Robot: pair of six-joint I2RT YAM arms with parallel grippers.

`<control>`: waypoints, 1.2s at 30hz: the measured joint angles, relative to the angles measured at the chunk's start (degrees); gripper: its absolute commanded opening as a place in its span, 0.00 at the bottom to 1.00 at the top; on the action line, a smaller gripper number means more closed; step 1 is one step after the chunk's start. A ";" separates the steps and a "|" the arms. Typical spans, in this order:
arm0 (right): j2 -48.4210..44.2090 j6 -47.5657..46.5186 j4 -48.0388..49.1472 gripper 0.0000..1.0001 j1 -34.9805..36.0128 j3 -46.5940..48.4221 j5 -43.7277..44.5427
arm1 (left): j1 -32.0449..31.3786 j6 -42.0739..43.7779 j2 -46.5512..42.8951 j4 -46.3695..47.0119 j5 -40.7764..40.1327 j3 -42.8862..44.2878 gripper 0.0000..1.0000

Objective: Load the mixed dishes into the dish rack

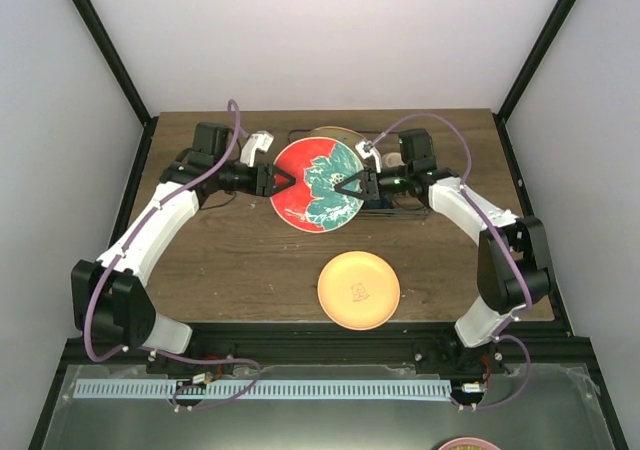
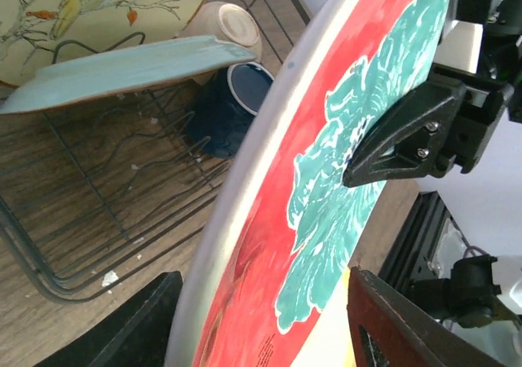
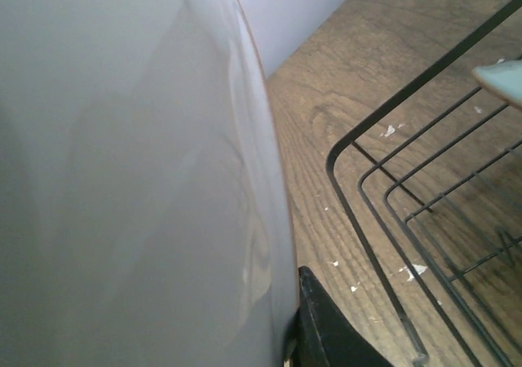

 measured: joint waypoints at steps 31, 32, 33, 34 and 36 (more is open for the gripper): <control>-13.51 -39.10 -12.17 0.01 9.49 7.89 45.11 | 11.10 -1.73 -7.30 0.81 -3.76 2.38 1.00; -13.68 -40.41 -11.76 0.01 10.60 7.02 46.66 | 11.10 -1.79 -7.28 0.85 -3.85 2.16 1.00; -13.70 -41.83 -11.41 0.01 11.67 6.10 48.33 | 11.10 -1.81 -7.28 0.94 -3.87 1.97 1.00; -13.68 -42.82 -11.32 0.01 12.41 5.40 49.51 | 11.10 -1.84 -7.28 1.16 -3.89 1.73 1.00; -13.66 -45.22 -11.37 0.01 14.19 3.80 53.00 | 11.10 -1.97 -7.28 1.53 -4.11 1.11 1.00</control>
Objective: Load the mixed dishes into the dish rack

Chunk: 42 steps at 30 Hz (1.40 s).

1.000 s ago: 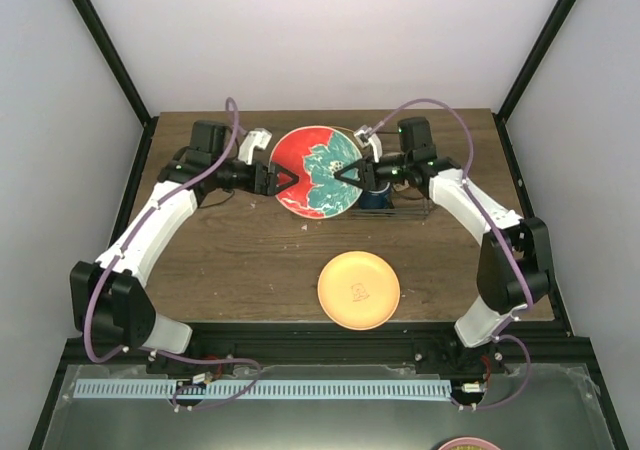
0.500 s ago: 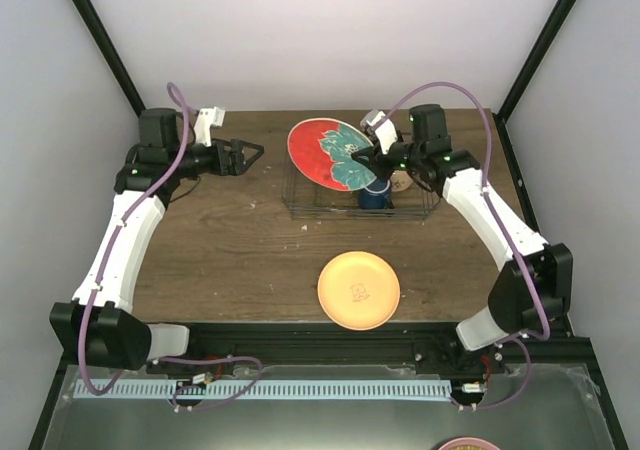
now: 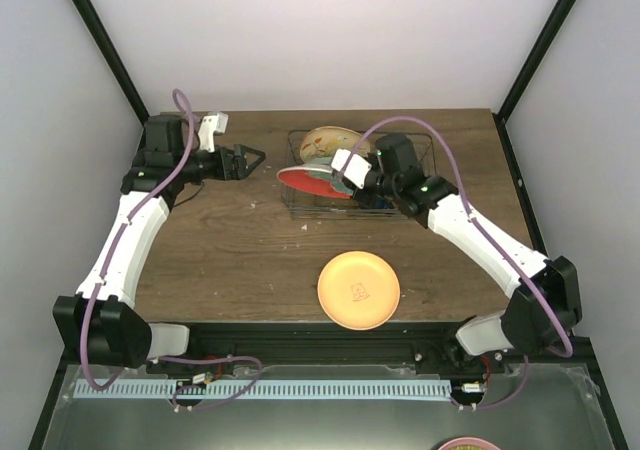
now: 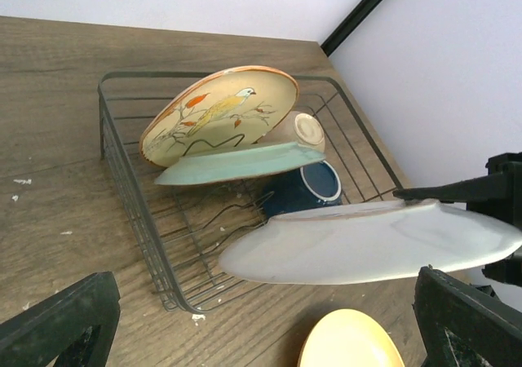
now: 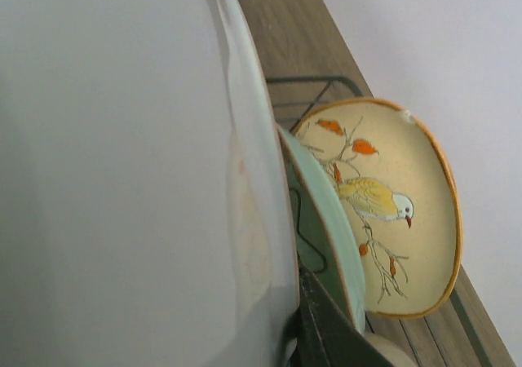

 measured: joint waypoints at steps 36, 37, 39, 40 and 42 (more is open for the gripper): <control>1.90 -9.07 12.48 0.01 2.67 -9.03 15.65 | 0.00 -0.61 0.46 0.87 -1.25 -1.60 1.00; 2.01 -9.38 12.68 0.01 2.73 -9.05 15.47 | 0.00 -0.57 0.63 0.85 -1.25 -1.60 1.00; 2.05 -10.03 12.98 0.01 2.84 -9.22 15.32 | 0.00 -0.44 0.87 0.81 -1.27 -1.60 1.00; 2.05 -10.29 13.49 0.01 2.89 -9.57 15.30 | 0.00 -0.37 0.94 0.76 -1.27 -1.60 1.00; 2.05 -10.80 14.29 0.01 3.10 -10.05 15.32 | 0.00 -0.15 0.96 0.72 -1.27 -1.60 1.00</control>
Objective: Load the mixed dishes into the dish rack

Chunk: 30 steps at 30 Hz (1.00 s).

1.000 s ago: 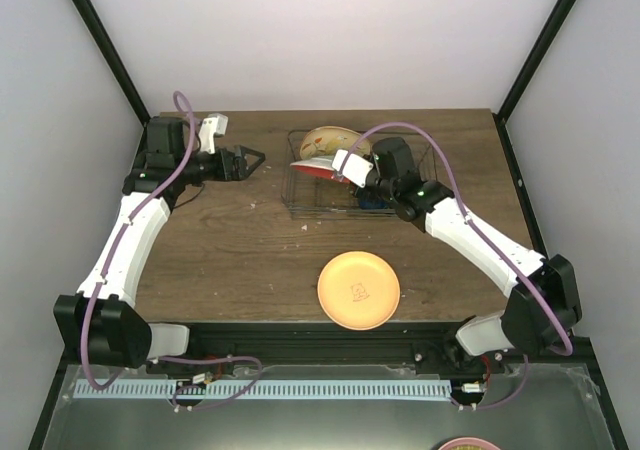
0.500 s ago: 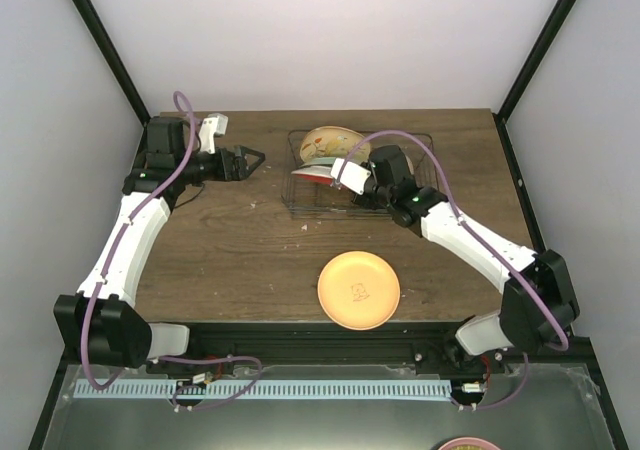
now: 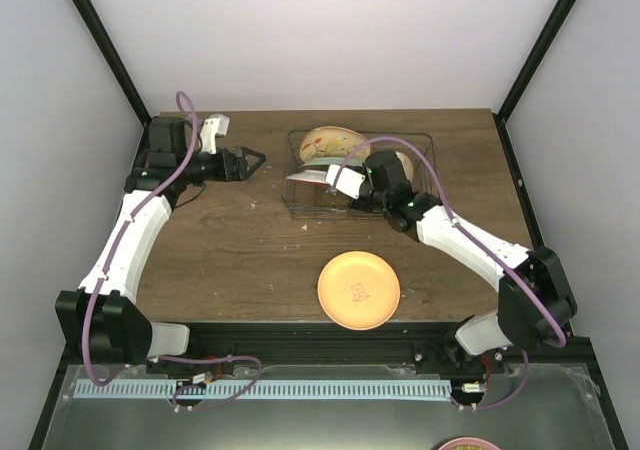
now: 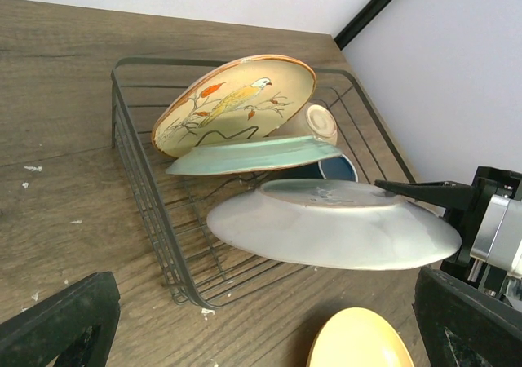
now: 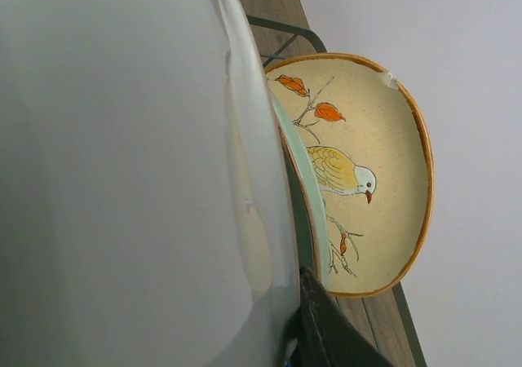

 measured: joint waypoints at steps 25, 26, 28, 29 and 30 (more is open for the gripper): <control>-2.27 -2.08 1.84 0.01 0.52 -0.68 5.11 | 0.00 0.52 1.70 -0.11 0.26 -0.42 1.00; -2.51 -2.29 1.81 0.01 0.20 -0.68 5.84 | 0.00 0.52 1.70 -0.11 0.28 -0.42 1.00; -2.80 -2.60 1.75 0.01 -0.15 -0.68 6.73 | 0.00 0.55 1.70 -0.17 0.31 -0.42 1.00; -2.86 -2.69 1.66 0.01 -0.22 -0.68 6.91 | 0.00 0.55 1.70 -0.24 0.33 -0.42 1.00; -2.89 -2.73 1.55 0.01 -0.26 -0.68 6.97 | 0.00 0.55 1.70 -0.24 0.35 -0.42 1.00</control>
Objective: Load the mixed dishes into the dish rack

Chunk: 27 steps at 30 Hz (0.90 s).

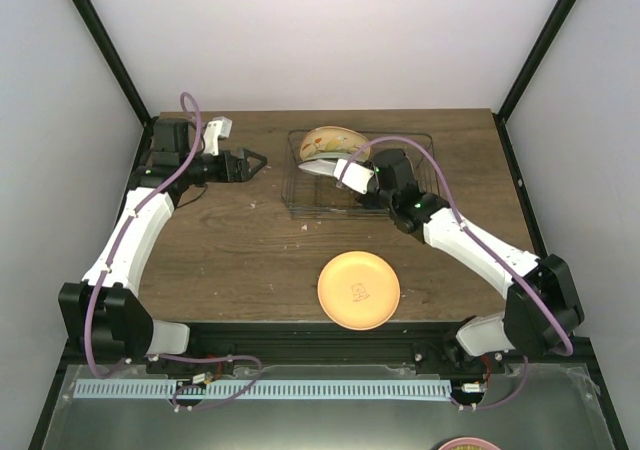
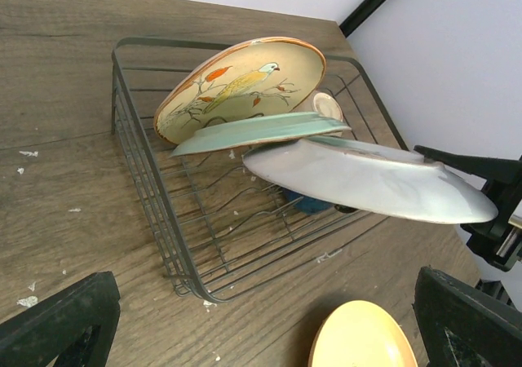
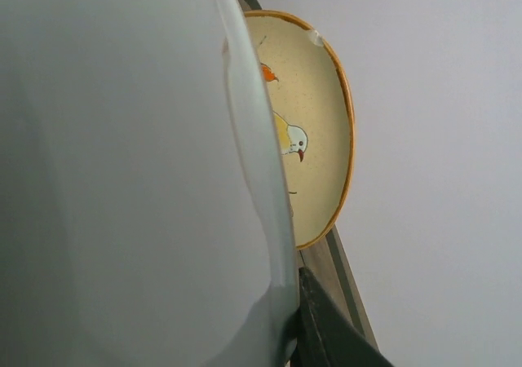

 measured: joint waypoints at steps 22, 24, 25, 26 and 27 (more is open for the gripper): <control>-1.38 -3.61 -6.82 0.01 -0.04 -1.33 -6.29 | 0.00 -0.20 -0.15 0.04 0.09 -0.70 1.00; -0.55 -4.02 -6.19 0.01 -0.04 -1.90 -6.40 | 0.00 -0.22 -0.24 0.07 0.00 -0.96 1.00; 0.09 -4.20 -5.68 0.01 -0.02 -2.16 -6.43 | 0.00 -0.22 -0.28 0.04 -0.04 -1.05 1.00; 0.66 -4.37 -5.03 0.01 -0.02 -2.38 -6.47 | 0.00 -0.22 -0.31 0.02 -0.09 -1.07 1.00; 1.09 -4.48 -4.35 0.01 -0.04 -2.60 -6.58 | 0.00 -0.24 -0.33 0.04 -0.09 -1.09 1.00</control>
